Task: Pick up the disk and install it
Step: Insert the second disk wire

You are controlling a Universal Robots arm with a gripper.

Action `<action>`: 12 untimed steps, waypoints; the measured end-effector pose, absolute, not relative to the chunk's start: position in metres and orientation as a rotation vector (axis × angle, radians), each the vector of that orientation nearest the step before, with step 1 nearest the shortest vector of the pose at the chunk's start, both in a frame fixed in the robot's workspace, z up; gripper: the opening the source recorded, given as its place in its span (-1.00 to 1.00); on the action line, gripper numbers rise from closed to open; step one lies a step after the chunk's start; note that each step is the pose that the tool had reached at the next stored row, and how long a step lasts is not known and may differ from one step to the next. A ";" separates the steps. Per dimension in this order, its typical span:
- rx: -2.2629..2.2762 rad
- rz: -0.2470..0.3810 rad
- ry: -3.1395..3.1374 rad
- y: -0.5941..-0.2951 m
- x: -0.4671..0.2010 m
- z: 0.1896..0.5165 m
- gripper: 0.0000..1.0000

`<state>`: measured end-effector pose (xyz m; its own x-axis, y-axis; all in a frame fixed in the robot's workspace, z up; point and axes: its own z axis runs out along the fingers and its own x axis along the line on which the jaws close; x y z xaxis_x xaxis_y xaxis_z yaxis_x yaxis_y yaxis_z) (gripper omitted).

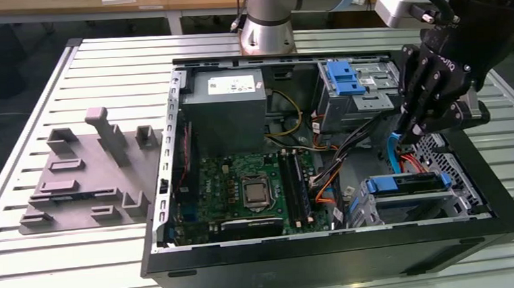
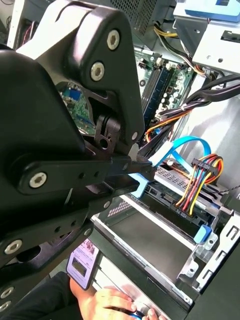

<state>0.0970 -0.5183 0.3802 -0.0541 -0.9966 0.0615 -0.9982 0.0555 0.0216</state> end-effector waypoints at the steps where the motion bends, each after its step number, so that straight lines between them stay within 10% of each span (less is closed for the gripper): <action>1: 2.119 0.041 -2.238 -0.518 0.097 0.380 -0.51; 12: 2.119 0.041 -2.238 -0.516 0.097 0.381 -0.51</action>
<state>0.0969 -0.5158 0.3807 -0.0540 -0.9966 0.0615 -0.9982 0.0554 0.0216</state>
